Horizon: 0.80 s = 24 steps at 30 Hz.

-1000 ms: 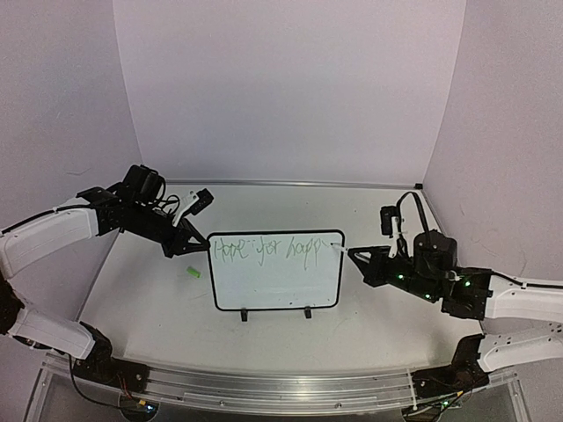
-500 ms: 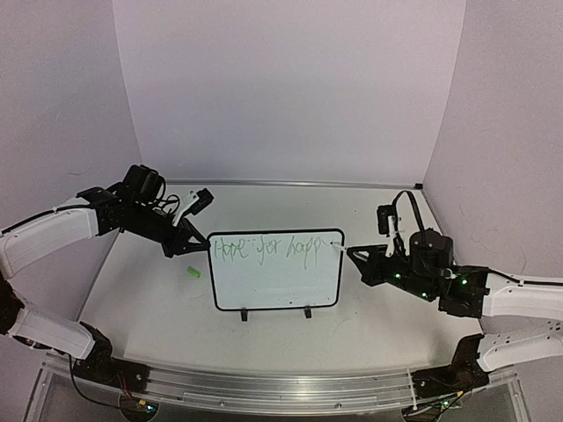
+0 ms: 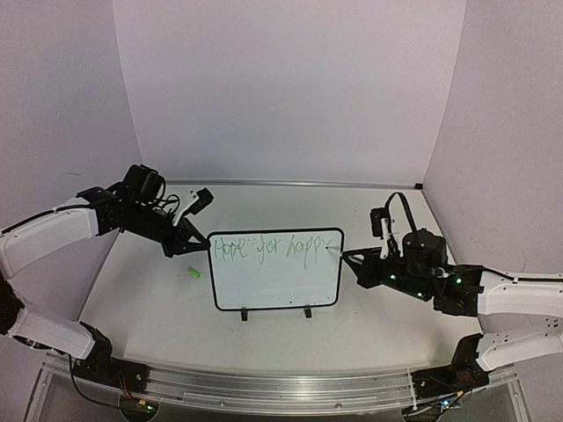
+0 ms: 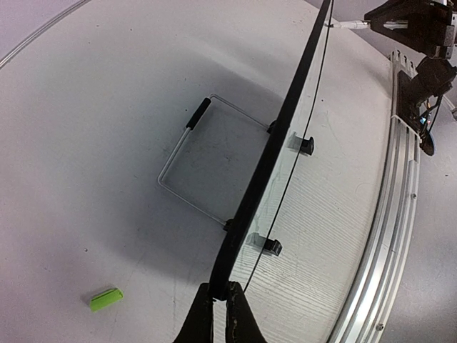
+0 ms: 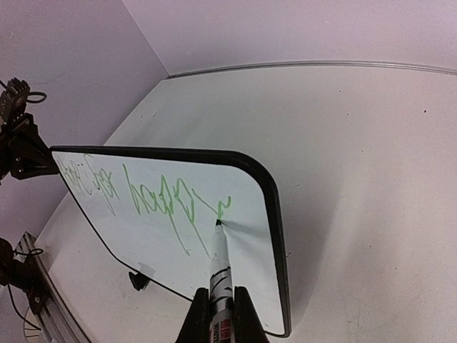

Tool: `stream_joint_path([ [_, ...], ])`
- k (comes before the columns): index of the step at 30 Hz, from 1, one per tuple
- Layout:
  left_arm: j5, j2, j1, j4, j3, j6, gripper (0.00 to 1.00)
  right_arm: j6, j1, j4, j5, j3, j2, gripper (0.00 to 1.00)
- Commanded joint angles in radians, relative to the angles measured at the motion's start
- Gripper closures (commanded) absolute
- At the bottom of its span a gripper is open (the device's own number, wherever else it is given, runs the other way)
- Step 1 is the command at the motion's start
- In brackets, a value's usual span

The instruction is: Write a sentence on the whiteboard

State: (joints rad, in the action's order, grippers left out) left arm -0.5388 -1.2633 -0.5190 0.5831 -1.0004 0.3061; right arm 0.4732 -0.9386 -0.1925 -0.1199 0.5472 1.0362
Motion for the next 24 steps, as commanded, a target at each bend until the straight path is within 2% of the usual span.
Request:
stream_joint_path([
  [1, 0.038, 0.001, -0.01, 0.02, -0.015, 0.024, 1.0, 0.03, 0.001, 0.001, 0.007, -0.015, 0.02, 1.0],
  [14, 0.037, 0.004, -0.012, 0.02, -0.016, 0.023, 1.0, 0.03, 0.002, 0.001, 0.055, -0.009, 0.072, 1.0],
  [24, 0.042, 0.005, -0.012, 0.019, -0.014, 0.021, 1.0, 0.022, 0.002, 0.052, 0.066, -0.019, -0.065, 1.0],
])
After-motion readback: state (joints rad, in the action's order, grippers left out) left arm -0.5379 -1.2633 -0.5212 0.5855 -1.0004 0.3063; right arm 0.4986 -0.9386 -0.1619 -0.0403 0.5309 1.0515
